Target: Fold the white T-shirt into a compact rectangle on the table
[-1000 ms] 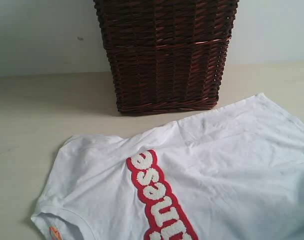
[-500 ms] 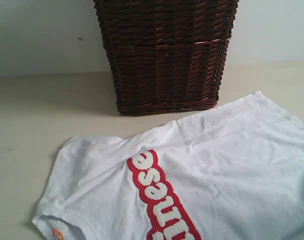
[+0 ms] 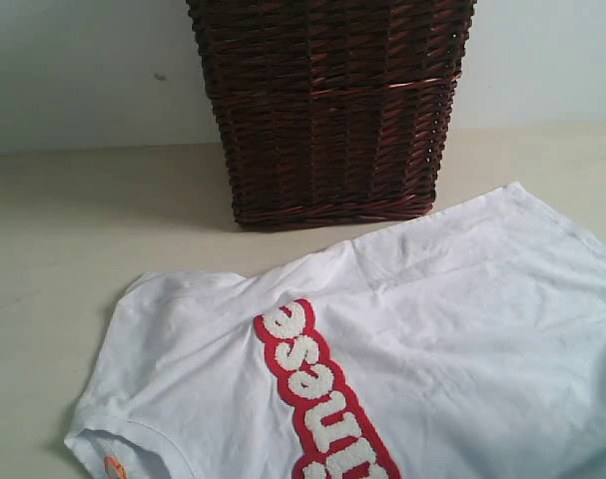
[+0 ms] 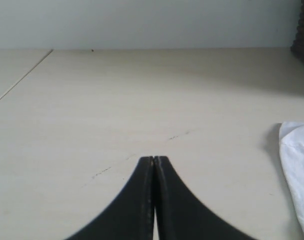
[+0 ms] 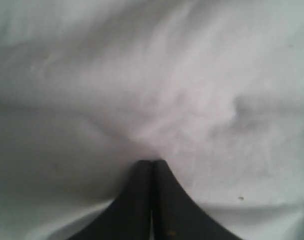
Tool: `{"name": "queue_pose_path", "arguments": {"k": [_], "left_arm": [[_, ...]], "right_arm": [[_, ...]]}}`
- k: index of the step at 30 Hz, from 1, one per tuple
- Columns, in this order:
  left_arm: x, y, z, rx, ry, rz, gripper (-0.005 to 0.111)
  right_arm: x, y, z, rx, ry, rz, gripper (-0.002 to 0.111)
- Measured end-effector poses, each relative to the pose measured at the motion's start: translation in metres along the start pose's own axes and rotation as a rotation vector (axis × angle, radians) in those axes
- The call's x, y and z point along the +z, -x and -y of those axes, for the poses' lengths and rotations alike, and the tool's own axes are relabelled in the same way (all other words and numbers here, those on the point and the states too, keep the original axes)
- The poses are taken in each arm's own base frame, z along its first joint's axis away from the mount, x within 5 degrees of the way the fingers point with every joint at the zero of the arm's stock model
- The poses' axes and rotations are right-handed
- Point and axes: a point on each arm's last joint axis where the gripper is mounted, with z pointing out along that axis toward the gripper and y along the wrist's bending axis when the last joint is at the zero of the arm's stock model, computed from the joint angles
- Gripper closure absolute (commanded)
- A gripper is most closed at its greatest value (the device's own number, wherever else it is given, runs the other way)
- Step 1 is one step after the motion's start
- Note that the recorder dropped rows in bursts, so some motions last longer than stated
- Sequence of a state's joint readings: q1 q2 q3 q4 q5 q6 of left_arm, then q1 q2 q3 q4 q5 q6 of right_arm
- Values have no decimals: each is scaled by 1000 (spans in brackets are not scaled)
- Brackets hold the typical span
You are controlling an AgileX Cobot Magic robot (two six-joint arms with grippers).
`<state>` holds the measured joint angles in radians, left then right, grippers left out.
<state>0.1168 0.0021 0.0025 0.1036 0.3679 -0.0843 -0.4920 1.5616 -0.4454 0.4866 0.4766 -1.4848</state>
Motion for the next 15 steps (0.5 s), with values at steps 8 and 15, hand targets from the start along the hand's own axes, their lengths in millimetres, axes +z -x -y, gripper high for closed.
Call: {"name": "queue_pose_path", "arguments": {"k": [8,15], "left_arm": [[0,0,0,0,0,0,107],[0,0,0,0,0,0,107]], "right_arm": [[2,-13,-14,-72,24,-56,108],[-7,-24,-33,-142,37,-80,108]]}}
